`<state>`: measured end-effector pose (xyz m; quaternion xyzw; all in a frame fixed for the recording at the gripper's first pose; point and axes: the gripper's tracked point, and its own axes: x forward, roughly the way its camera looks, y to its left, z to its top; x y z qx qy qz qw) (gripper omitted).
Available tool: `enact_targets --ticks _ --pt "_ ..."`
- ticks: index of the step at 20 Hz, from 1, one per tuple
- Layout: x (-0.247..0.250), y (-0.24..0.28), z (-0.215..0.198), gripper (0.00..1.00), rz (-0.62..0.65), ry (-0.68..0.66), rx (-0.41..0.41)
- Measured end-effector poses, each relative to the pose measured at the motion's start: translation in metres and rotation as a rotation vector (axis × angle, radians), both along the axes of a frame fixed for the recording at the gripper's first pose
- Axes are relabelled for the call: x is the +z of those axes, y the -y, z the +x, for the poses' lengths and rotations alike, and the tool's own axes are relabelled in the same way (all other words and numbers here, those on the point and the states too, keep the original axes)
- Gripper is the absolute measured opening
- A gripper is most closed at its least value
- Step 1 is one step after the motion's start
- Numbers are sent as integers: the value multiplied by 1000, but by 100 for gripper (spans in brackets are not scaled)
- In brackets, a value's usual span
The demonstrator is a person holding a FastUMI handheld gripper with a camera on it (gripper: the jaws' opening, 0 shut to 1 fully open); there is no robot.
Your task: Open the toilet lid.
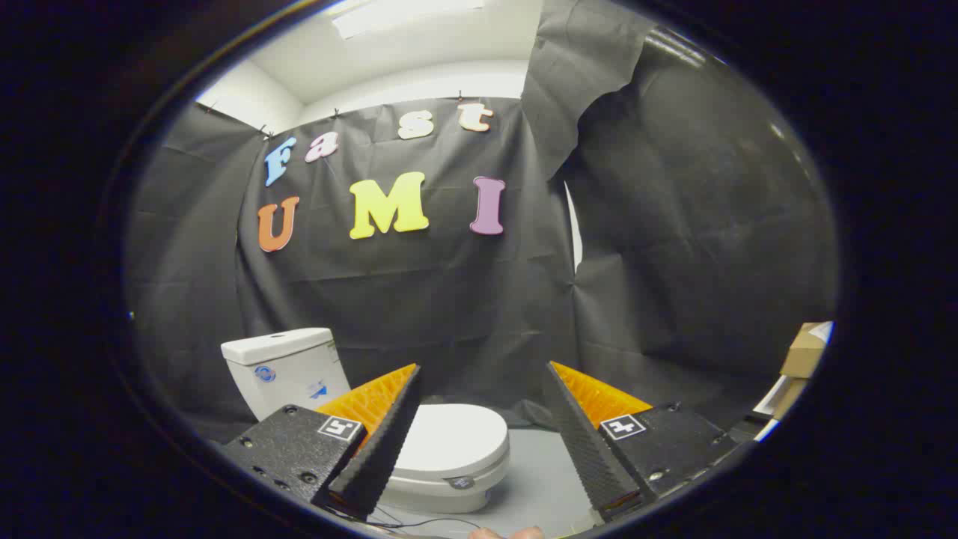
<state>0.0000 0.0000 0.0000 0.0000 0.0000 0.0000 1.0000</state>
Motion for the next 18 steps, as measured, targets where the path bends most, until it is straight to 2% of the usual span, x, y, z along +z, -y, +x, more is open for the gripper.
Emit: enact_targets --ticks 9,18 --pt "-4 -11 0 100 -10 2 10" --pt "-22 -45 1 100 -76 -34 69"
